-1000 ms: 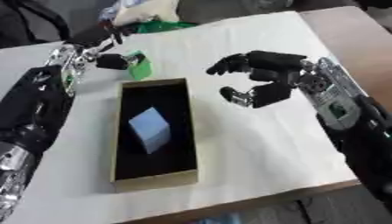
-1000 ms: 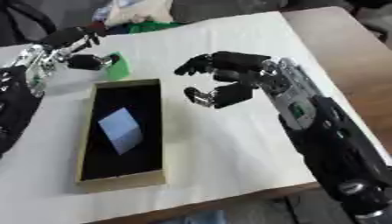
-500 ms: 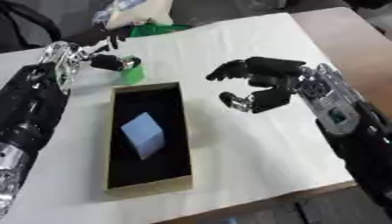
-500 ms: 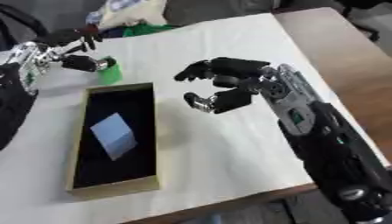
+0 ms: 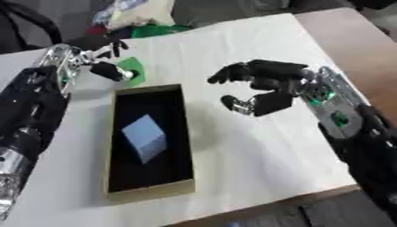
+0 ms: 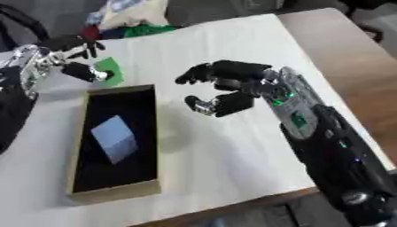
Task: Pick up objects on the table and place them in the box.
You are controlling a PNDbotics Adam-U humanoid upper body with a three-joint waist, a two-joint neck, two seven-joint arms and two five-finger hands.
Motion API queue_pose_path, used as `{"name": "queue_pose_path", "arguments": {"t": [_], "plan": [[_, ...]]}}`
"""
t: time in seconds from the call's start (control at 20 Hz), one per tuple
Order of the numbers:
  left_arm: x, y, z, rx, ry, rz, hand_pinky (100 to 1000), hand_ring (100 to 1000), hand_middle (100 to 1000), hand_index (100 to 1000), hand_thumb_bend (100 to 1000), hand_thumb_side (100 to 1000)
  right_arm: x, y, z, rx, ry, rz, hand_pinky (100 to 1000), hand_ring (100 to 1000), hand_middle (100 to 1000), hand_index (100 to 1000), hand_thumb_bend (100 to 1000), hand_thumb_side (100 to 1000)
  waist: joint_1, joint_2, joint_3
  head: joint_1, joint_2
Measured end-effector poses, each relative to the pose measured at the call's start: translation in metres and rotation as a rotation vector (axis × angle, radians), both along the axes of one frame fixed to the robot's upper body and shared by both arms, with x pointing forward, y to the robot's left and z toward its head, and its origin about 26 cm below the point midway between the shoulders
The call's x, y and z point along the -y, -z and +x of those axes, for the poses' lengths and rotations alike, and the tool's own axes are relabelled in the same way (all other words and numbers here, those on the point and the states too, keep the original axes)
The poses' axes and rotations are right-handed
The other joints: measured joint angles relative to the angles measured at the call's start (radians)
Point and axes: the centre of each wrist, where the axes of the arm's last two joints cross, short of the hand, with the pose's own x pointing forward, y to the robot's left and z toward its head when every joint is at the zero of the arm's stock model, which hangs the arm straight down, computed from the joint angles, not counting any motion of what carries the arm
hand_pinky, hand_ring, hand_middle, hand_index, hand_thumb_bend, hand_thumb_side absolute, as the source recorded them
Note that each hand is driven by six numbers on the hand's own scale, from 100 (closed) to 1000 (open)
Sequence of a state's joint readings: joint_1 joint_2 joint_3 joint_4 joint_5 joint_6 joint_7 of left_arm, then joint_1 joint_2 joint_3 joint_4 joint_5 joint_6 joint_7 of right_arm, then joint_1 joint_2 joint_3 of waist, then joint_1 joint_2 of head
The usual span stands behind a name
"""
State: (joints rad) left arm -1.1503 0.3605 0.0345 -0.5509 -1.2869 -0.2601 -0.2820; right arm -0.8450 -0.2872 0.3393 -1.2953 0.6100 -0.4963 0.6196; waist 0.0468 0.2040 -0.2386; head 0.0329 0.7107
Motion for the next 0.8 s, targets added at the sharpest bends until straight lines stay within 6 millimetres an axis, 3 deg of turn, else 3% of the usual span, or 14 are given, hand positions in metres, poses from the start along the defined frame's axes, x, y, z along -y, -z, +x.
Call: {"name": "queue_pose_path", "arguments": {"t": [0.4, 0.6, 0.65, 0.7, 0.8], "plan": [[0.005, 0.014, -0.001, 0.007, 0.005, -0.011, 770, 652, 625, 898, 281, 600, 0.0, 0.0, 0.0, 0.0, 0.0, 0.002, 806, 854, 865, 966, 100, 1000, -0.002, 0.008, -0.001, -0.002, 0.0], [0.008, 0.017, -0.001, -0.005, 0.019, -0.012, 749, 614, 583, 879, 159, 466, 0.0, -0.001, 0.0, -0.001, 0.0, 0.005, 806, 852, 864, 966, 100, 1000, -0.003, 0.01, -0.001, -0.002, 0.0], [0.008, 0.017, -0.001, -0.009, 0.023, -0.011, 737, 597, 561, 867, 103, 392, 0.0, -0.001, 0.0, -0.001, 0.0, 0.005, 806, 852, 864, 966, 100, 1000, -0.003, 0.01, -0.002, -0.002, 0.0], [0.008, 0.016, -0.001, -0.011, 0.026, -0.01, 735, 595, 559, 866, 100, 381, 0.0, 0.0, 0.001, -0.003, 0.001, 0.005, 806, 852, 864, 966, 100, 1000, -0.003, 0.01, -0.002, -0.002, 0.0], [0.008, 0.016, -0.001, -0.013, 0.033, -0.01, 719, 568, 525, 841, 100, 278, 0.0, 0.0, 0.001, -0.005, 0.004, 0.005, 806, 852, 865, 966, 100, 1000, -0.003, 0.008, -0.002, -0.002, 0.0]]}}
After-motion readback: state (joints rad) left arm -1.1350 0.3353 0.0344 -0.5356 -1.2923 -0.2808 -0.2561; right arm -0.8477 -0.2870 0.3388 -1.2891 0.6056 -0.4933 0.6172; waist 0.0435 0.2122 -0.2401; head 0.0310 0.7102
